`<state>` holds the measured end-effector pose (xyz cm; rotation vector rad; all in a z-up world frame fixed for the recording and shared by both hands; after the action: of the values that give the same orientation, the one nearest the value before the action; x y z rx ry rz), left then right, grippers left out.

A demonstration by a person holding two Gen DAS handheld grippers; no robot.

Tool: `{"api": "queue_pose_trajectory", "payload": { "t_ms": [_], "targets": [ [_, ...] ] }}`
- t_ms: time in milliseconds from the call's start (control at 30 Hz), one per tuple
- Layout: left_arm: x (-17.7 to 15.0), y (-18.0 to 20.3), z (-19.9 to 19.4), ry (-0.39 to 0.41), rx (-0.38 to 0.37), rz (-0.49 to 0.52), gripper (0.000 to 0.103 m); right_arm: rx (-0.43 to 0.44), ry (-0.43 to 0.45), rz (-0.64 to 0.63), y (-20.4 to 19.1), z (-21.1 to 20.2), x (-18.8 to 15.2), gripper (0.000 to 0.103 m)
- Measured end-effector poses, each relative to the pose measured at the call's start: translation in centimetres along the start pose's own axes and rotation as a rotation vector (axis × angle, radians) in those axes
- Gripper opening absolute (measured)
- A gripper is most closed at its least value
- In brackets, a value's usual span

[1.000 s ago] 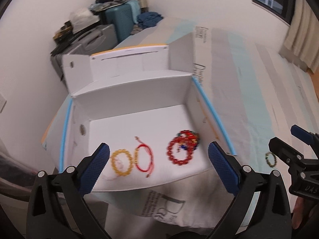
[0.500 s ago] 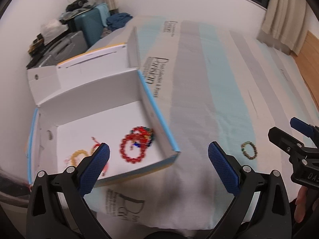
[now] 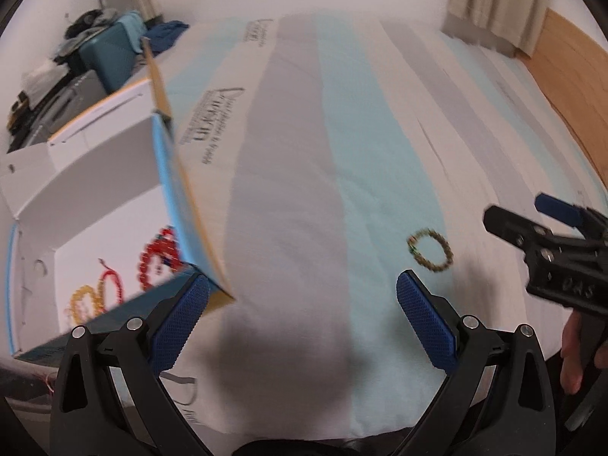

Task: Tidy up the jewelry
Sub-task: 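Move both tools back over the green-brown bracelet and pearl earring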

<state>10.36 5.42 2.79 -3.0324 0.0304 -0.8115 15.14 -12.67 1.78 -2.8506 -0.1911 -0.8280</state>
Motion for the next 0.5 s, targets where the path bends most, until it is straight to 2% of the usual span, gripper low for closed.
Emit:
{"api": "queue_pose_trajectory", "payload": {
  "t_ms": [233, 500],
  "targets": [
    [-2.1, 3.4, 3.9, -0.069, -0.020, 0.059, 0.097, -0.019, -0.060, 0.007, 2.0, 3.6, -1.5, 0.095],
    [-2.4, 6.4, 7.2, -0.155, -0.071, 0.108, 0.096, -0.027, -0.190, 0.009, 2.7, 8.0, -1.9, 0.094]
  ]
}}
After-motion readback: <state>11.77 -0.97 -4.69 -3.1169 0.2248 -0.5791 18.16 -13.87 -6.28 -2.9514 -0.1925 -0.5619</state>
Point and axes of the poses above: each gripper's, at about its wrist camera, not at the fingertips, and z roughly the way its jaws point, y to its right, x to its top, the point moved 1 cm from there along z, roughly the way its jaws point, and after that the axes turned 1 degree about -x, right-handed, at the moved point
